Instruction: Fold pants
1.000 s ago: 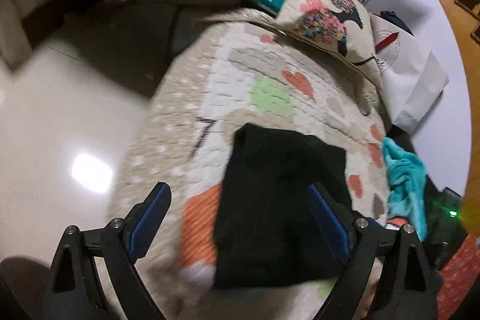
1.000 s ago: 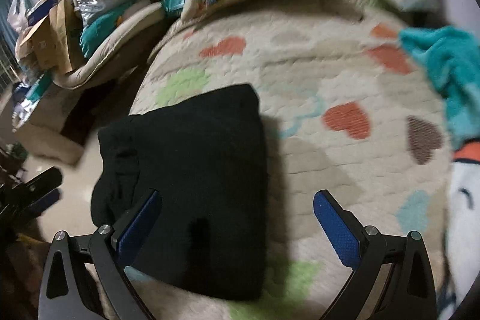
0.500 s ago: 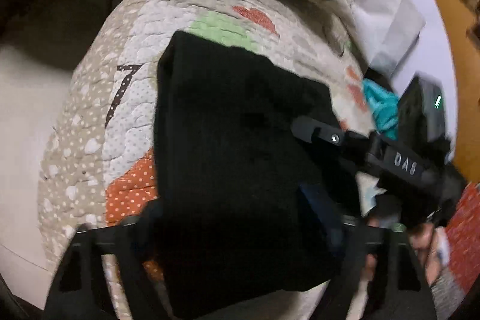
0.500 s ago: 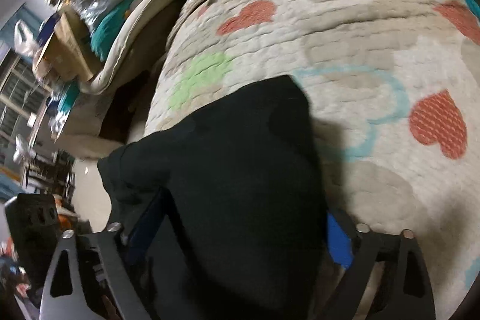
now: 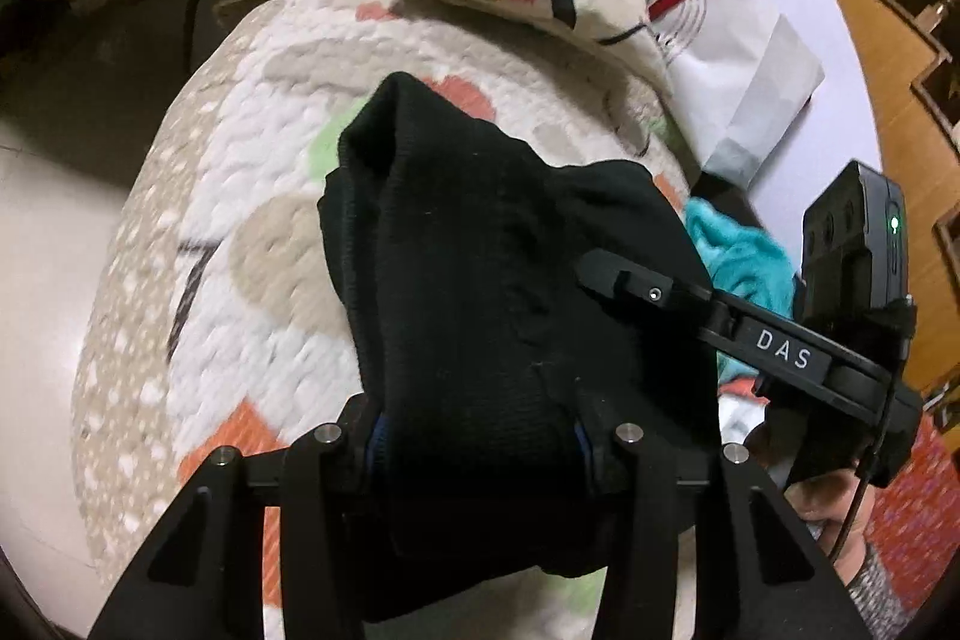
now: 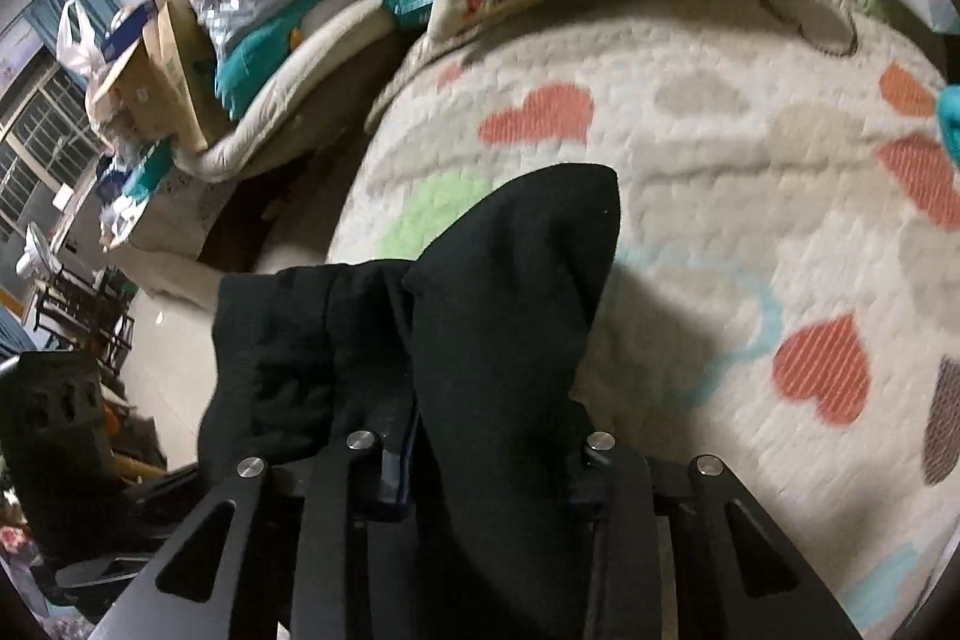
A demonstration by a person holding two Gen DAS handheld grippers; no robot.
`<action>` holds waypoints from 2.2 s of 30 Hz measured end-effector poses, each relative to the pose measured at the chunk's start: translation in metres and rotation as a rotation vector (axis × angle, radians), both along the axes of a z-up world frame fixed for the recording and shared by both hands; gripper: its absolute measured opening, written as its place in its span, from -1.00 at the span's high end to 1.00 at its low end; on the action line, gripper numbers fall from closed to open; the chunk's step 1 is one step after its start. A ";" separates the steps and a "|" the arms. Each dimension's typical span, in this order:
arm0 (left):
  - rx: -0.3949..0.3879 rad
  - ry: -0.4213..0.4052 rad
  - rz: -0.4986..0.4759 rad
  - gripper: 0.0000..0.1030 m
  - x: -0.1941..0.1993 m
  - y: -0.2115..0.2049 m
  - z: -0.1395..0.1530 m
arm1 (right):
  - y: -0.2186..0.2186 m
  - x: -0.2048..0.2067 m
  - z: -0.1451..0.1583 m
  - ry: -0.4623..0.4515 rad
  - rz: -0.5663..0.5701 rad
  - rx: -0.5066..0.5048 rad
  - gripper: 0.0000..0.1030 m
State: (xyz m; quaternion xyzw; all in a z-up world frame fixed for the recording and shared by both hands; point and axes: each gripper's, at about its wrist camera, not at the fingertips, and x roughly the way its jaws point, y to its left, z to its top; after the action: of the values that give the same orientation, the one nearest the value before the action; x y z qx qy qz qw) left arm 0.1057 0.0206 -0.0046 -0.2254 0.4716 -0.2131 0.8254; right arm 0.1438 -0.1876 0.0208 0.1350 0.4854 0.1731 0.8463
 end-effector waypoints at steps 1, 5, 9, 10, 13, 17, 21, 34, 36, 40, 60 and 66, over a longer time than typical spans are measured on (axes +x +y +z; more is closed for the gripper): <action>-0.002 -0.012 0.000 0.12 0.007 -0.003 0.005 | -0.003 0.005 0.005 -0.008 -0.005 0.000 0.34; 0.019 -0.049 0.002 0.12 0.034 -0.015 0.014 | -0.011 0.030 0.021 -0.053 -0.026 -0.033 0.34; 0.023 -0.040 0.012 0.11 0.072 -0.024 0.009 | -0.023 0.058 0.022 -0.063 -0.059 -0.039 0.34; 0.026 -0.034 0.014 0.08 0.078 -0.026 0.006 | -0.025 0.065 0.020 -0.060 -0.066 -0.043 0.34; 0.084 -0.011 0.022 0.02 0.095 -0.032 -0.009 | -0.030 0.083 0.006 -0.038 -0.085 -0.074 0.34; 0.097 0.031 0.003 -0.03 0.103 -0.028 -0.028 | -0.035 0.097 -0.031 0.040 -0.110 -0.152 0.03; -0.039 0.101 0.032 -0.17 0.103 -0.008 -0.043 | -0.060 0.090 -0.048 0.070 -0.214 -0.045 -0.47; -0.154 0.214 0.155 -0.22 0.059 0.029 -0.039 | -0.098 0.013 -0.007 0.026 -0.335 0.006 -0.53; -0.093 0.203 0.163 -0.22 0.046 0.032 -0.034 | -0.099 -0.005 -0.003 0.028 -0.346 0.008 -0.53; 0.067 0.125 0.148 -0.22 0.010 0.027 -0.014 | -0.091 -0.041 0.005 0.027 -0.339 0.036 -0.53; 0.508 -0.525 0.345 -1.00 -0.176 -0.019 0.106 | -0.036 -0.185 0.040 -0.232 -0.306 -0.156 -0.68; 0.445 -0.492 0.332 -1.00 -0.180 -0.016 0.110 | -0.034 -0.193 0.040 -0.242 -0.302 -0.155 -0.69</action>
State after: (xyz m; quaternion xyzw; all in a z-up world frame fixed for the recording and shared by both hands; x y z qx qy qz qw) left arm -0.0745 0.0047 0.1052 -0.0559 0.2508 -0.0166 0.9663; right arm -0.0490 -0.2219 0.0606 0.1190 0.3662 0.0215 0.9226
